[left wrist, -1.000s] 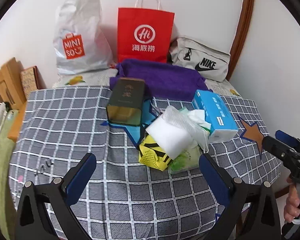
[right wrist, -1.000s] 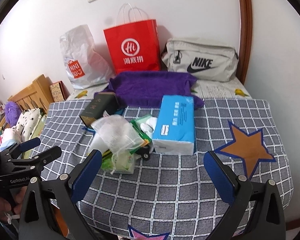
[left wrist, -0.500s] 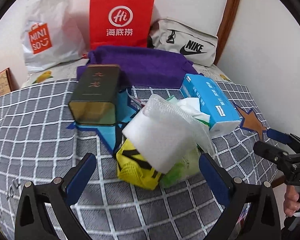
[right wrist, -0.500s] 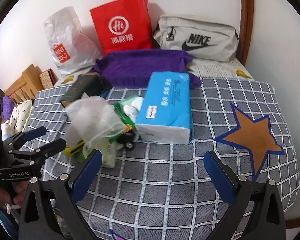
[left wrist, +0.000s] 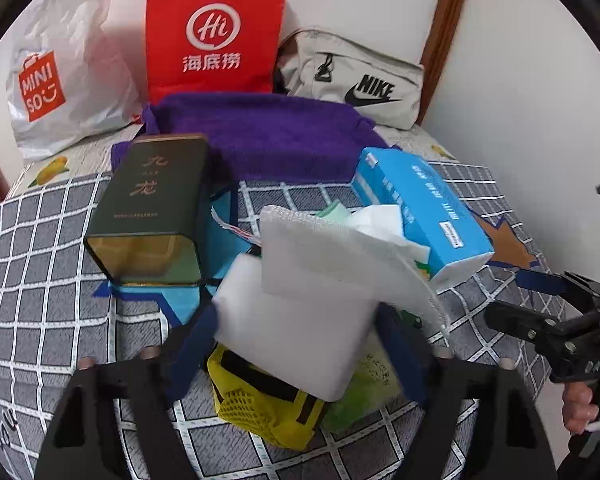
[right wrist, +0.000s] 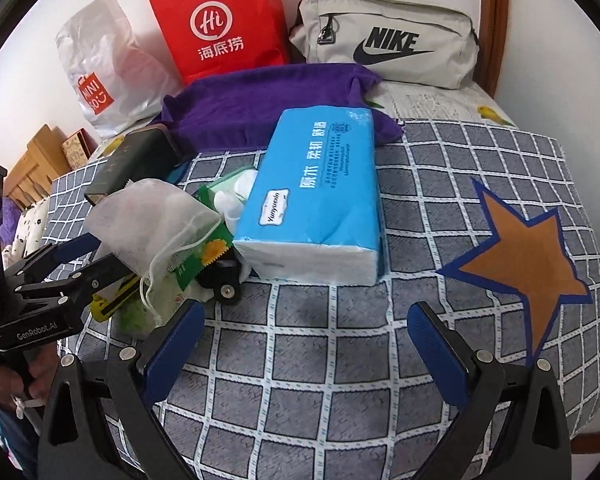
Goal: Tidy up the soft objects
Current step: 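Grasp the white foam sponge with the left tool while the right tool approaches the white mesh bag, then close the right tool on the white mesh bag while the left tool lifts the sponge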
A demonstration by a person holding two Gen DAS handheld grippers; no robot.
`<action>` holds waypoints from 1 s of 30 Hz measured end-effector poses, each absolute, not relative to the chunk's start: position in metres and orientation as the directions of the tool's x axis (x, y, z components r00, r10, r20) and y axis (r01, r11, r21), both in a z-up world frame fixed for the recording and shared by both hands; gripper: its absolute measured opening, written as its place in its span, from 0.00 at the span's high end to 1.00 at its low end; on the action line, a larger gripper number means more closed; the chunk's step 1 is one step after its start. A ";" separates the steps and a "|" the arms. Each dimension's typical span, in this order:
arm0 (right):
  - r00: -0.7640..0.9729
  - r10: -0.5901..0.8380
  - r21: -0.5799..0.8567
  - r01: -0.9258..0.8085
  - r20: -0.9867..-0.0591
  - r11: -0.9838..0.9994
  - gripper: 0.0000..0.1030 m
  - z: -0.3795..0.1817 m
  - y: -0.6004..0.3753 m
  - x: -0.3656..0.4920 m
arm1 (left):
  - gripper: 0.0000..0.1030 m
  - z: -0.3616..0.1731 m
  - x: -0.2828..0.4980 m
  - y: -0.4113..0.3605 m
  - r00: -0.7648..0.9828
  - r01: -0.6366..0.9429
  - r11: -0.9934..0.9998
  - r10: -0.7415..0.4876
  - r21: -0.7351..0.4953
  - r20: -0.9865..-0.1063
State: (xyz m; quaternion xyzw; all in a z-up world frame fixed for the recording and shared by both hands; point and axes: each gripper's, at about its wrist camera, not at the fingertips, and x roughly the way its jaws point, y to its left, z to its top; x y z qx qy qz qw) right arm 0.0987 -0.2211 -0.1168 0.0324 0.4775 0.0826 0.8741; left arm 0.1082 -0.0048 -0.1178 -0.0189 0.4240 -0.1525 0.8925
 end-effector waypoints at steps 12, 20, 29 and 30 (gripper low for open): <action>0.559 0.225 0.150 -0.177 -0.798 0.973 0.02 -0.103 -0.200 0.100 | 0.61 -0.100 0.086 0.015 0.610 0.280 0.939 -0.334 -0.199 -0.718; 0.551 0.231 0.128 -0.220 -0.802 0.967 0.02 -0.103 -0.187 0.097 | 0.59 -0.101 0.069 0.051 0.624 0.226 0.943 -0.332 -0.243 -0.707; 0.535 0.235 0.121 -0.241 -0.812 0.963 0.02 -0.107 -0.176 0.097 | 0.47 -0.113 0.065 0.066 0.612 0.220 0.927 -0.374 -0.304 -0.697; 0.531 0.236 0.119 -0.244 -0.814 0.962 0.02 -0.108 -0.175 0.098 | 0.47 -0.115 0.067 0.065 0.605 0.222 0.922 -0.385 -0.316 -0.697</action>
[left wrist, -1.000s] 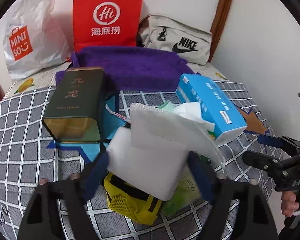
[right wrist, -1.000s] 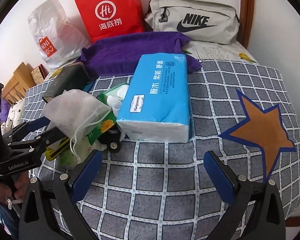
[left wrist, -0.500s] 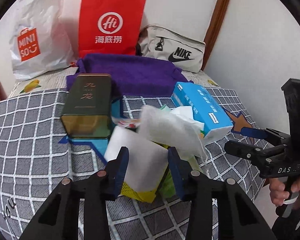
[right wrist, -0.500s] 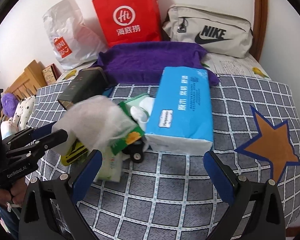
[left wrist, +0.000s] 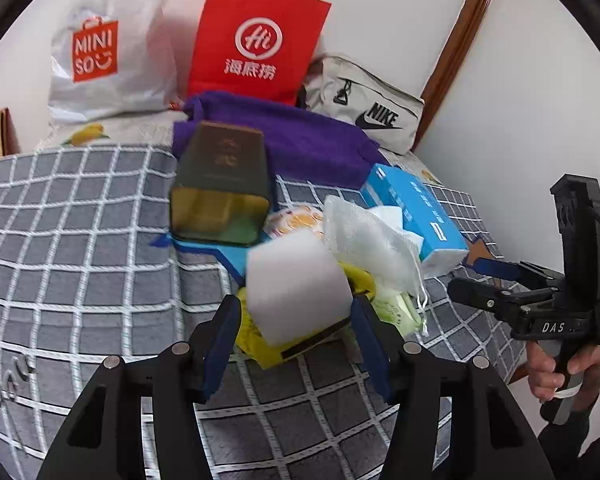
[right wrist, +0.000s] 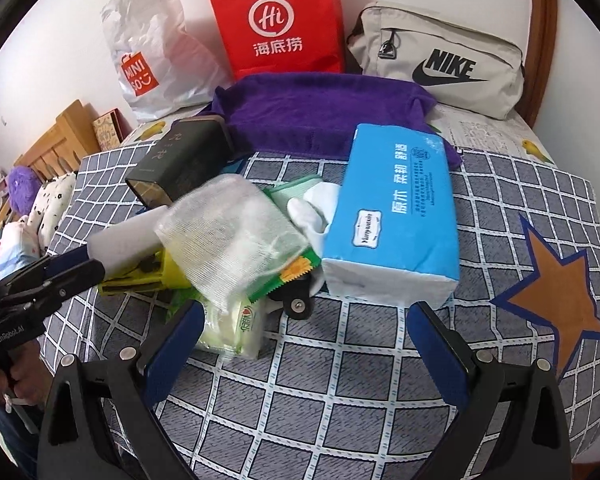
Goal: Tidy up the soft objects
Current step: 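Close the right tool on the white mesh bag while the left tool lifts the sponge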
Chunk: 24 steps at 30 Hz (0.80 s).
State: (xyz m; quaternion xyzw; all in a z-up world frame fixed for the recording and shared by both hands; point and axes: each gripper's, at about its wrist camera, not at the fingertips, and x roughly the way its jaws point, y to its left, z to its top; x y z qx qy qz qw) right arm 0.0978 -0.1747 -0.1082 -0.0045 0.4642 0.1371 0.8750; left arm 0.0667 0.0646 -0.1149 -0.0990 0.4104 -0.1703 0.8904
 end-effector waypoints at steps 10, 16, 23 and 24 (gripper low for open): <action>0.527 0.229 0.102 -0.260 -0.818 0.960 0.02 -0.109 -0.171 0.095 | 0.29 -0.133 0.087 0.057 0.584 0.086 0.923 -0.352 -0.375 -0.732; 0.520 0.229 0.102 -0.262 -0.823 0.960 0.02 -0.112 -0.172 0.095 | 0.19 -0.143 0.085 0.051 0.603 0.022 0.942 -0.279 -0.334 -0.748; 0.518 0.233 0.114 -0.251 -0.823 0.961 0.02 -0.114 -0.175 0.096 | 0.20 -0.144 0.080 0.055 0.619 0.028 0.919 -0.325 -0.393 -0.715; 0.519 0.234 0.114 -0.253 -0.822 0.961 0.02 -0.114 -0.174 0.095 | 0.20 -0.143 0.080 0.055 0.619 0.021 0.924 -0.312 -0.382 -0.721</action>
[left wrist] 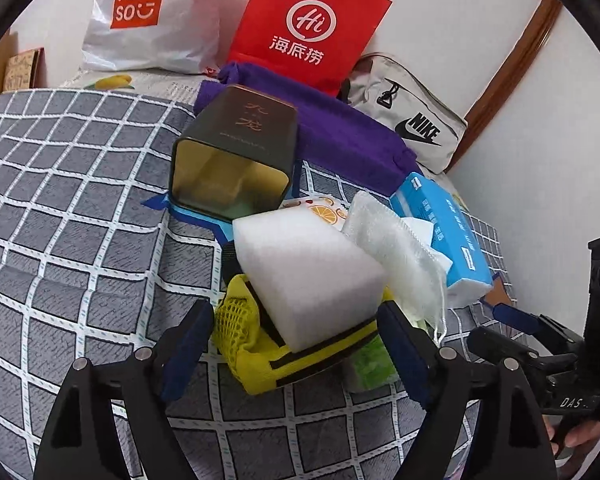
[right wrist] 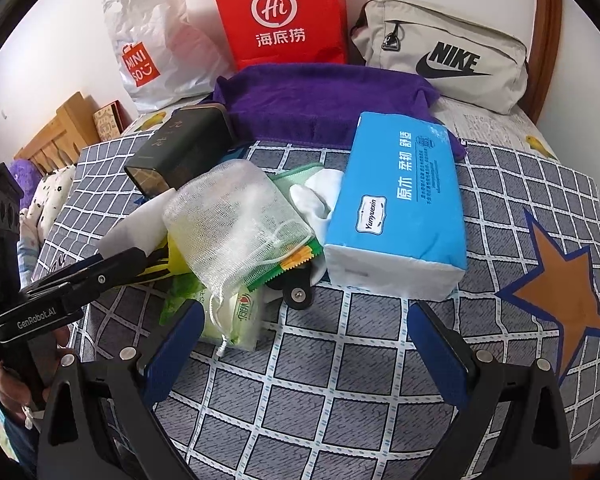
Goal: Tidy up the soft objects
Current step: 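Close the right tool on the white mesh bag while the left tool lifts the sponge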
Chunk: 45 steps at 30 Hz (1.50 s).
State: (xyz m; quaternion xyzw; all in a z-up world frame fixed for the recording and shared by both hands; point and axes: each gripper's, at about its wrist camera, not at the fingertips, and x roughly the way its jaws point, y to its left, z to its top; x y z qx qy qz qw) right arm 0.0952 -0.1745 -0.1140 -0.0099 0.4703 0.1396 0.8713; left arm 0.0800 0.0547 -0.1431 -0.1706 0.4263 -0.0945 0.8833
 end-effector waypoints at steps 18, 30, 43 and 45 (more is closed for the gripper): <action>0.515 0.246 0.128 -0.254 -0.821 0.959 0.02 -0.118 -0.181 0.095 | 0.19 -0.121 0.098 0.044 0.581 -0.023 0.946 -0.251 -0.325 -0.774; 0.556 0.298 0.154 -0.290 -0.776 0.944 0.02 -0.099 -0.178 0.097 | 0.47 -0.124 0.100 0.056 0.591 -0.044 0.922 -0.287 -0.386 -0.754; 0.492 0.317 0.080 -0.443 -0.811 0.893 0.02 -0.112 -0.113 0.139 | 0.47 -0.111 0.083 0.097 0.628 -0.046 0.908 -0.298 -0.417 -0.719; 0.483 0.292 0.054 -0.448 -0.825 0.893 0.02 -0.120 -0.106 0.144 | 0.47 -0.114 0.083 0.104 0.627 -0.058 0.900 -0.304 -0.432 -0.717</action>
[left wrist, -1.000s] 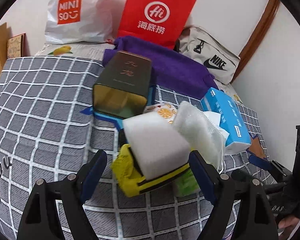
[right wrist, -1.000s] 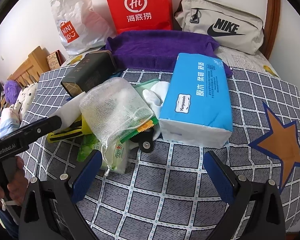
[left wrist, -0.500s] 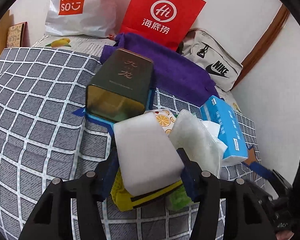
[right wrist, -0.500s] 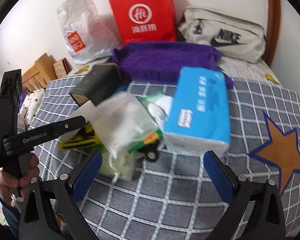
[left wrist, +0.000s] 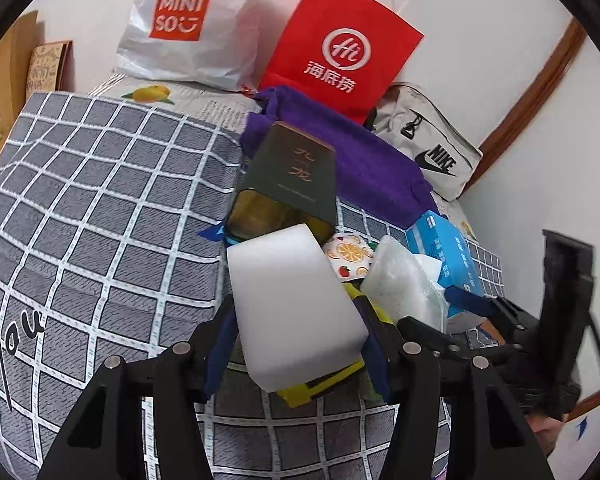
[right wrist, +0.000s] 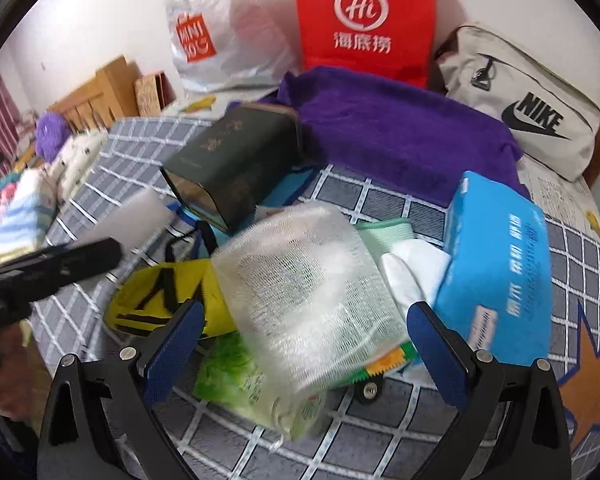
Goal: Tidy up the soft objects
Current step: 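Close the right tool on the white mesh bag while the left tool lifts the sponge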
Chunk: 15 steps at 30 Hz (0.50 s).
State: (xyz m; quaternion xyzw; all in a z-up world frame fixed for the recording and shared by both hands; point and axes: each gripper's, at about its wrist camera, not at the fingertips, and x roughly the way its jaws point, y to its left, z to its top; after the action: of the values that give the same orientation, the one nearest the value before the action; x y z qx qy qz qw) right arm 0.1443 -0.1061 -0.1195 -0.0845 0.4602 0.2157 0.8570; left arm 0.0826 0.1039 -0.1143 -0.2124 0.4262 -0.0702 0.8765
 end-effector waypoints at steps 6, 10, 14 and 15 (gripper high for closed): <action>0.456 0.262 0.032 -0.451 -0.850 0.892 0.19 -0.137 -0.099 0.155 | 0.46 -0.124 0.085 0.112 0.614 -0.076 0.893 -0.308 -0.443 -0.727; 0.467 0.266 0.022 -0.465 -0.843 0.885 0.53 -0.138 -0.100 0.154 | 0.46 -0.129 0.088 0.113 0.604 -0.078 0.891 -0.314 -0.447 -0.732; 0.468 0.293 0.058 -0.454 -0.833 0.889 0.82 -0.129 -0.108 0.153 | 0.46 -0.131 0.090 0.114 0.599 -0.077 0.890 -0.319 -0.450 -0.734; 0.473 0.316 0.080 -0.454 -0.822 0.887 0.83 -0.125 -0.113 0.151 | 0.46 -0.131 0.090 0.114 0.600 -0.076 0.889 -0.321 -0.452 -0.732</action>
State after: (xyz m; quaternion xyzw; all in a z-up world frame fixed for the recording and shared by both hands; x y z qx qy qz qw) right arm 0.1507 -0.1127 -0.1248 -0.0748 0.4611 0.2251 0.8550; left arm 0.0900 0.1142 -0.1307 -0.2248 0.4414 -0.0709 0.8658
